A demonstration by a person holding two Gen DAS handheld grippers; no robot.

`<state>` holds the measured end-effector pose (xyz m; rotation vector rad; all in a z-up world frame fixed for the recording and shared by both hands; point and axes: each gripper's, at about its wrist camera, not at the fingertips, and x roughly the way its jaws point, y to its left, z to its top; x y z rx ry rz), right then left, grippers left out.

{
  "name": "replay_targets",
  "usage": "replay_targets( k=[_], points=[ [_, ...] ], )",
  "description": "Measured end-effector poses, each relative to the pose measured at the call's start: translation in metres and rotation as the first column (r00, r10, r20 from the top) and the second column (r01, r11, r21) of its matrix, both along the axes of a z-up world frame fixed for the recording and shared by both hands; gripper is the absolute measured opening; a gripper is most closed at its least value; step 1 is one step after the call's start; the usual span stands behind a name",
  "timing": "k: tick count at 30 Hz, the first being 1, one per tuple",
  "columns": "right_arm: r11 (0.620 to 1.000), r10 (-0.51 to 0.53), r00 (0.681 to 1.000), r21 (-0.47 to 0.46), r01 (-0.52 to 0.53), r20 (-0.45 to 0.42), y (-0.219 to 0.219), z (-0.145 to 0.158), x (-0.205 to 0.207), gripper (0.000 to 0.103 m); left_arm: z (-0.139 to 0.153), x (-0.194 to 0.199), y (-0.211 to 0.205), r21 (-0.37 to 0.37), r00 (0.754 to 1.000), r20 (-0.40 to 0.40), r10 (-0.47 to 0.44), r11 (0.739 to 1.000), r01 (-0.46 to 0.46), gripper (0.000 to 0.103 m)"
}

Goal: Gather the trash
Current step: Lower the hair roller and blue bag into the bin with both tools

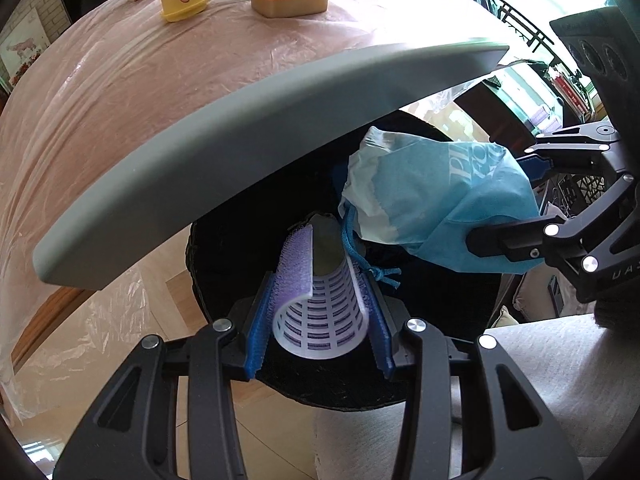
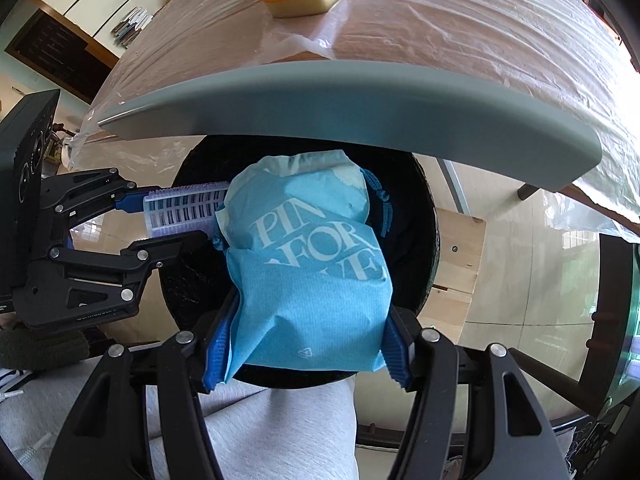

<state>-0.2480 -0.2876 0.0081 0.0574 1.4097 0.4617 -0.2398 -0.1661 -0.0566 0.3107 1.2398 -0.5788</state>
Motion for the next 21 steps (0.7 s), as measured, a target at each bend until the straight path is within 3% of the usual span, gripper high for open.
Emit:
replay_targets(
  k=[21],
  points=[
    [0.999,-0.045,0.999,-0.02,0.045,-0.024,-0.003,-0.012,0.007,0.061,-0.015,0.004,-0.005,0.048,1.0,-0.009,-0.022,0.999,0.023,0.044]
  ],
)
